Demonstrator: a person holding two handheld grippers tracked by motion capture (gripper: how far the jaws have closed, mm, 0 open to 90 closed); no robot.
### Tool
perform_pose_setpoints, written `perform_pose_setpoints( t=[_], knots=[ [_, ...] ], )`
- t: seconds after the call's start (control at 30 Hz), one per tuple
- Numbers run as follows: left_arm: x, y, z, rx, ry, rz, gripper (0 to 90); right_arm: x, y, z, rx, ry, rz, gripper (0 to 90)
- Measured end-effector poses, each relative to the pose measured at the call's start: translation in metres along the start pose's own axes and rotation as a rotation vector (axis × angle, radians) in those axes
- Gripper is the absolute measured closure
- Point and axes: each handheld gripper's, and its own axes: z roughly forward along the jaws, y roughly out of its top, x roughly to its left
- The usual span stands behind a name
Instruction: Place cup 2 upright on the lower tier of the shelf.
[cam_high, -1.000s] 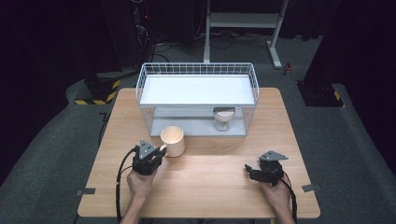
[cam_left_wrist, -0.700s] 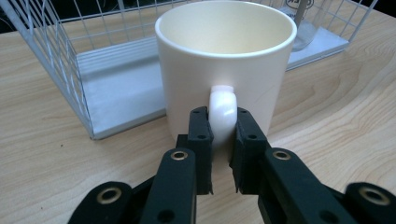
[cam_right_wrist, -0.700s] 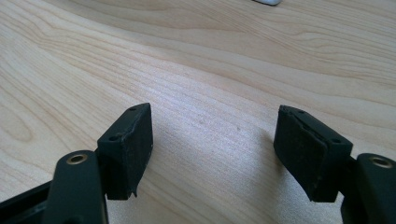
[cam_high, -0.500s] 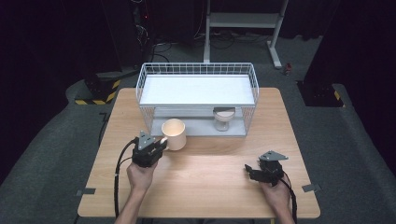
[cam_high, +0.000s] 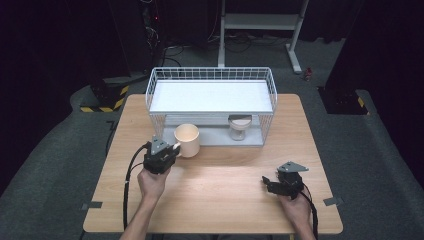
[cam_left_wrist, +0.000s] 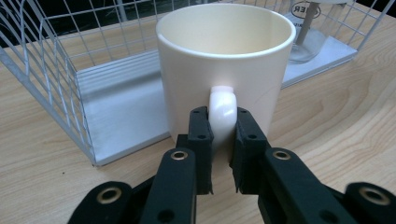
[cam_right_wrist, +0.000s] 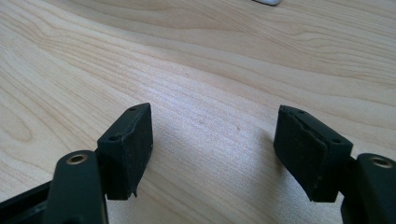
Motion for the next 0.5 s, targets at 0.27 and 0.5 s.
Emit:
perform_pose_setpoints(
  t=[0.27, 0.5],
  knots=[
    [0.002, 0.007, 0.009, -0.004, 0.032, 0.01, 80.3, 0.0, 0.0, 0.0, 0.0, 0.0, 0.002, 28.6],
    [0.002, 0.013, 0.018, -0.006, 0.039, 0.008, 80.2, 0.0, 0.0, 0.0, 0.0, 0.0, 0.002, 28.6]
  ],
)
